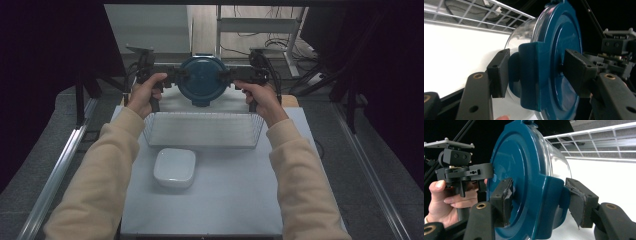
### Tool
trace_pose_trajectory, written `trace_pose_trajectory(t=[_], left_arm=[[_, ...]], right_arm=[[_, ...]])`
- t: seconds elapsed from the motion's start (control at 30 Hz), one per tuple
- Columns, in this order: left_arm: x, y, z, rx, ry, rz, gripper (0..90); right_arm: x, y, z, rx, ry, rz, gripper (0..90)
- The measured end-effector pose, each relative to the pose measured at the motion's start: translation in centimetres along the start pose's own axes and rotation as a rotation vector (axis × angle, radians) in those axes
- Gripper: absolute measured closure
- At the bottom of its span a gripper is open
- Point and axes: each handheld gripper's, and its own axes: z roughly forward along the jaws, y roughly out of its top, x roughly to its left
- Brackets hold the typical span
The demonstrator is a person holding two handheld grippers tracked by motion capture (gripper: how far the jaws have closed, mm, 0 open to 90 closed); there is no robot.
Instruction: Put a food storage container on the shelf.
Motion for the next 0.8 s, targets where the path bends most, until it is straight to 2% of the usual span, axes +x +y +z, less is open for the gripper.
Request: trace_pose_trajectory(t=[0.2,0.53,0.7,0.77,0.8], left_arm=[[0.5,0.4,0.8,-0.01,0.01,-0.049,40.6],[1.3,0.4,1.7,-0.016,0.023,-0.1,39.6],[1.5,0.3,1.7,-0.028,0.014,-0.089,39.0],[1.4,0.2,1.8,-0.038,0.018,-0.074,38.2],[1.2,0.1,1.8,-0.045,0.03,-0.054,37.3]], right_arm=[[-0.9,0.5,0.6,0.008,-0.006,0.092,39.1],[-2.0,0.4,1.3,0.009,-0.007,0.185,36.8],[-2.0,0.3,1.4,0.003,-0.011,0.187,36.4],[-1.9,0.2,1.4,0.001,-0.014,0.186,35.9],[-1.8,0.2,1.4,-0.002,-0.02,0.184,35.1]])
